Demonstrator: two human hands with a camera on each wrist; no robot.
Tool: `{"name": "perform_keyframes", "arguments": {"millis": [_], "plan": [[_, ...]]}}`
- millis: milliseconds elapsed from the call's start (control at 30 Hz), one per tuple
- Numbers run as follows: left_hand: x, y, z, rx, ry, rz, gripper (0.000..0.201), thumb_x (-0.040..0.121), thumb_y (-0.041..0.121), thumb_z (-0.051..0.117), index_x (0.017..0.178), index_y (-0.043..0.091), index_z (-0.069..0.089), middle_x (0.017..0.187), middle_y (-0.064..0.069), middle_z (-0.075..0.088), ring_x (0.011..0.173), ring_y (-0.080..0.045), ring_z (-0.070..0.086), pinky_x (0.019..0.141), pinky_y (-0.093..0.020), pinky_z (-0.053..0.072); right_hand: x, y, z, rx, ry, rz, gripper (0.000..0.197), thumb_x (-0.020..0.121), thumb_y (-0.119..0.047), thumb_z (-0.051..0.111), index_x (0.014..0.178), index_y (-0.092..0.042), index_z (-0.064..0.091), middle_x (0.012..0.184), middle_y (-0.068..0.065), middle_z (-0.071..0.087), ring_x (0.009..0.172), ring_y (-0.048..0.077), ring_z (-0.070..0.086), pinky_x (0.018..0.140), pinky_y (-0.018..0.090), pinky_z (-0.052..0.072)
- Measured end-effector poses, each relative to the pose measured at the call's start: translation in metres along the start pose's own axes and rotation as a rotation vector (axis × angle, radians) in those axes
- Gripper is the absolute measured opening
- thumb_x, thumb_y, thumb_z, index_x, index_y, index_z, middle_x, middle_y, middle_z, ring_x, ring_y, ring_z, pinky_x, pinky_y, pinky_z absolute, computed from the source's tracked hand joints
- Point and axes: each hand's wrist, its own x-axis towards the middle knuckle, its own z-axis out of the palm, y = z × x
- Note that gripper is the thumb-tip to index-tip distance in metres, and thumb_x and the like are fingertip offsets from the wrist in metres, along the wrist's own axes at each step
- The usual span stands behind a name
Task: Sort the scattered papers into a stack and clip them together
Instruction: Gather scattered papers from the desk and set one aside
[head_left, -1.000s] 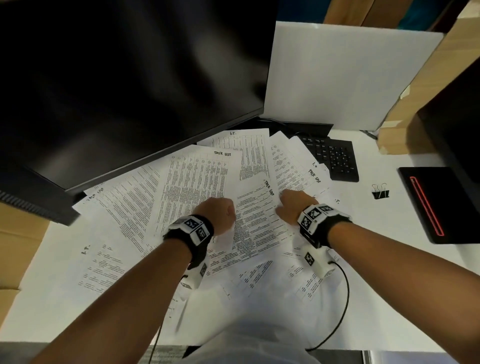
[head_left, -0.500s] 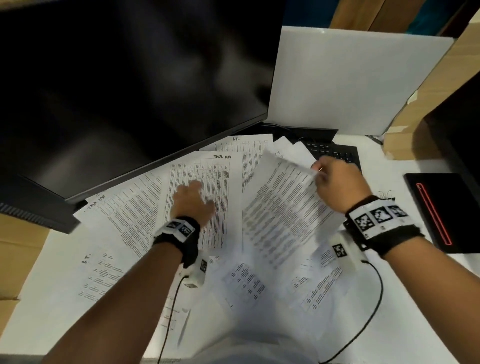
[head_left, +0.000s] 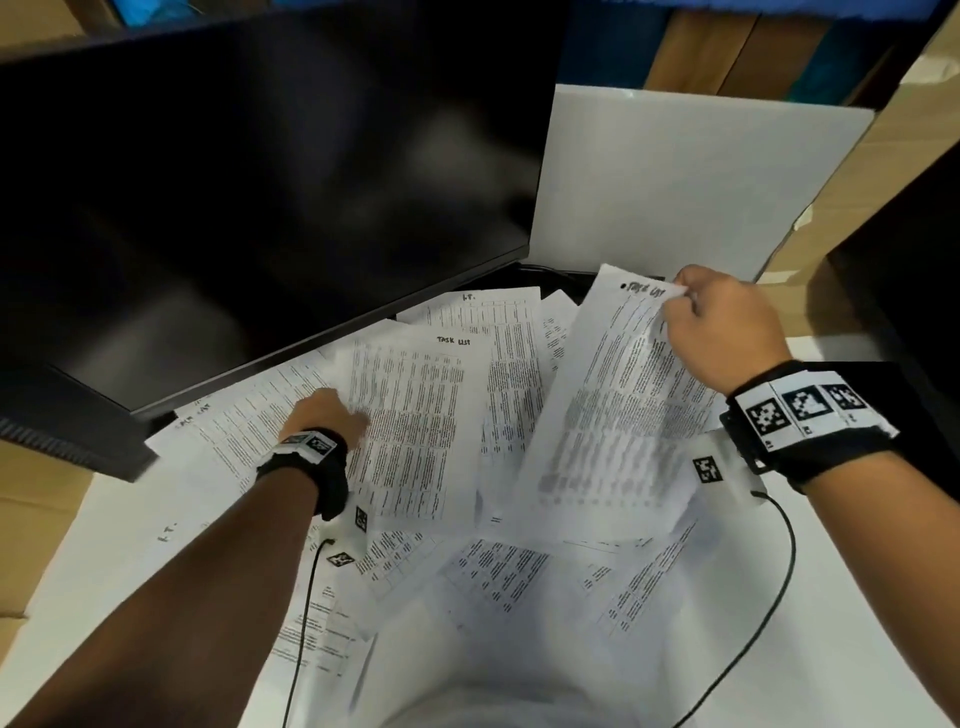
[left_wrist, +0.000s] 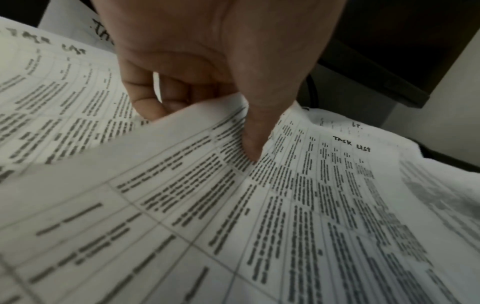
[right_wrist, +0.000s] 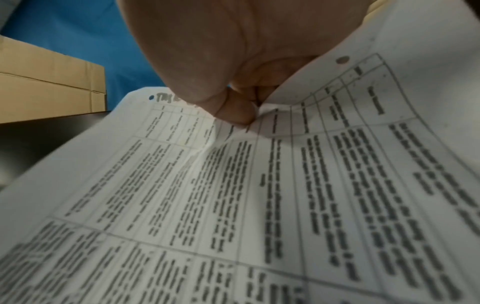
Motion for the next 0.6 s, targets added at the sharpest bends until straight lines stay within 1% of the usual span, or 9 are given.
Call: {"name": "perform_keyframes", "arguments": {"millis": [67,100,167,200,333,433,500,567,600], "plan": [[-0.009,0.003,-0.001,-0.061,0.008,0.078,0.048,0.096,0.034,0.052,0.132,0.003,0.049,0.131,-0.018,0.056,0.113,-0.033,0.057,0.088,-0.039,0.047,-0.001,-0.008,0.000,0.048,-0.025,-0.020,0.024,0.088,-0.014,0.043,0.101,-0.009,0.063,0.062,0.009,0.056,0.067,0.031,0.055,0.063,0.029,0.041],[-0.015,0.005,-0.001,-0.102,0.007,0.134,0.041,0.098,0.033,0.048,0.126,0.004,0.053,0.125,-0.018,0.059,0.105,-0.031,0.059,0.084,-0.036,0.048,-0.003,-0.012,0.001,0.084,-0.056,-0.040,0.022,0.088,-0.013,0.044,0.096,-0.009,0.063,0.059,0.008,0.056,0.064,0.031,0.056,0.062,0.031,0.045],[-0.025,0.004,0.004,-0.196,-0.003,0.252,0.024,0.100,0.029,0.045,0.097,0.010,0.059,0.093,-0.011,0.064,0.077,-0.023,0.058,0.063,-0.027,0.045,-0.005,-0.017,0.008,0.147,-0.173,-0.093,0.018,0.088,-0.013,0.044,0.079,-0.009,0.059,0.058,0.007,0.056,0.059,0.030,0.057,0.058,0.029,0.046],[-0.030,0.002,0.007,-0.262,-0.020,0.290,0.020,0.100,0.027,0.046,0.093,0.014,0.059,0.085,-0.007,0.063,0.072,-0.022,0.057,0.058,-0.026,0.044,-0.007,-0.020,0.014,0.168,-0.244,-0.117,0.019,0.089,-0.013,0.045,0.074,-0.011,0.057,0.060,0.007,0.057,0.059,0.028,0.057,0.055,0.028,0.044],[-0.049,-0.011,0.022,-0.479,-0.096,0.447,0.024,0.098,0.020,0.050,0.119,0.019,0.062,0.106,-0.001,0.071,0.096,-0.022,0.066,0.079,-0.031,0.053,-0.013,-0.031,0.048,0.193,-0.501,-0.143,0.023,0.094,-0.022,0.045,0.072,-0.022,0.053,0.071,-0.002,0.056,0.067,0.020,0.056,0.060,0.030,0.044],[-0.068,-0.012,0.031,-0.665,-0.253,0.450,0.014,0.092,0.022,0.057,0.100,0.020,0.067,0.093,0.002,0.073,0.086,-0.017,0.067,0.080,-0.032,0.054,-0.022,-0.039,0.076,0.133,-0.531,-0.290,0.015,0.097,-0.023,0.044,0.089,-0.023,0.057,0.106,-0.005,0.053,0.105,0.016,0.049,0.089,0.028,0.038],[-0.081,-0.011,0.033,-0.942,-0.423,0.369,0.013,0.082,0.025,0.063,0.075,0.014,0.061,0.073,0.001,0.063,0.066,-0.018,0.060,0.068,-0.028,0.052,-0.025,-0.042,0.088,0.123,-0.496,-0.373,0.021,0.097,-0.025,0.045,0.104,-0.018,0.063,0.137,-0.006,0.044,0.133,0.015,0.032,0.111,0.031,0.024],[-0.091,-0.011,0.036,-1.086,-0.478,0.316,0.032,0.092,0.011,0.053,0.060,0.011,0.057,0.058,0.000,0.053,0.051,-0.014,0.052,0.056,-0.025,0.049,-0.025,-0.046,0.095,0.098,-0.494,-0.425,0.025,0.098,-0.026,0.044,0.110,-0.018,0.064,0.145,-0.009,0.040,0.138,0.014,0.026,0.119,0.038,0.013],[-0.095,-0.011,0.038,-1.141,-0.525,0.299,0.043,0.095,0.009,0.048,0.054,0.013,0.062,0.053,0.003,0.054,0.048,-0.011,0.053,0.056,-0.025,0.048,-0.025,-0.049,0.096,0.079,-0.504,-0.445,0.025,0.098,-0.025,0.043,0.109,-0.018,0.065,0.138,-0.009,0.048,0.129,0.013,0.036,0.119,0.041,0.013]]}}
